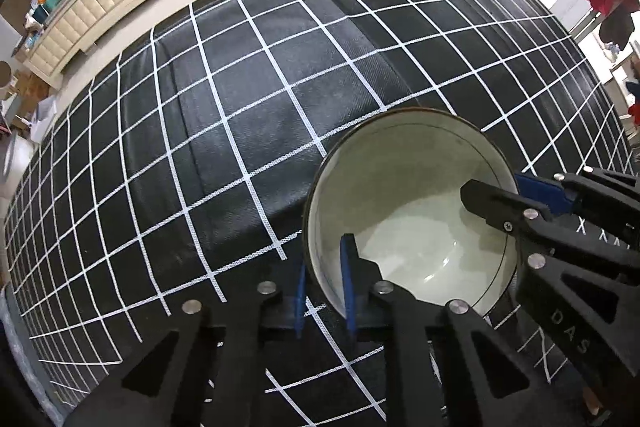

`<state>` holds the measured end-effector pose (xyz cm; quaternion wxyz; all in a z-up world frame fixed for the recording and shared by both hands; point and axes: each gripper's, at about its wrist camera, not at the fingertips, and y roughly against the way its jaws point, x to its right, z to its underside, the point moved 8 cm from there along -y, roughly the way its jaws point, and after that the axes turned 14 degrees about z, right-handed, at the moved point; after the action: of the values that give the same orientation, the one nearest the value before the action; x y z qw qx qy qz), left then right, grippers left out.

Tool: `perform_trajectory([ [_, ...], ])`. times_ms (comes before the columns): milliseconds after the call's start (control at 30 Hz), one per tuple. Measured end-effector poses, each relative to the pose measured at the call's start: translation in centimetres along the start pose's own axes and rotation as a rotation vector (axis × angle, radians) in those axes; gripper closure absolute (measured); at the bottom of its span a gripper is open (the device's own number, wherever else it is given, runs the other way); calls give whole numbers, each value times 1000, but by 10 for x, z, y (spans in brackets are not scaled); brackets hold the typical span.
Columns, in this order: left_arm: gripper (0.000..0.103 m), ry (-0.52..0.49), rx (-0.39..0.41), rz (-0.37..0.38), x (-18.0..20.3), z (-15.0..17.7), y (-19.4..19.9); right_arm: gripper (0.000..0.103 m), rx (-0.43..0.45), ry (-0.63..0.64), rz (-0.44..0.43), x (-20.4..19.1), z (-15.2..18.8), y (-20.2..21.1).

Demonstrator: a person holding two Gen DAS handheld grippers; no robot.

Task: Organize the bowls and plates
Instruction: 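Carry the floral-pattern bowl with the left tool onto the white bowls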

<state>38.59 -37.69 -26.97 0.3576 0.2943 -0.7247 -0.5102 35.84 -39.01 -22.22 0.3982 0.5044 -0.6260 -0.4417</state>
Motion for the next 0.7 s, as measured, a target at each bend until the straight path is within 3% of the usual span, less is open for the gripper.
perform_trajectory([
  [233, 90, -8, -3, -21, 6, 1, 0, 91, 23, 24, 56, -7, 2, 4],
  [400, 92, -2, 14, -3, 9, 5, 12, 91, 29, 5, 30, -7, 7, 22],
  [700, 93, -19, 99, -35, 13, 15, 76, 91, 96, 0, -5, -20, 8, 77],
])
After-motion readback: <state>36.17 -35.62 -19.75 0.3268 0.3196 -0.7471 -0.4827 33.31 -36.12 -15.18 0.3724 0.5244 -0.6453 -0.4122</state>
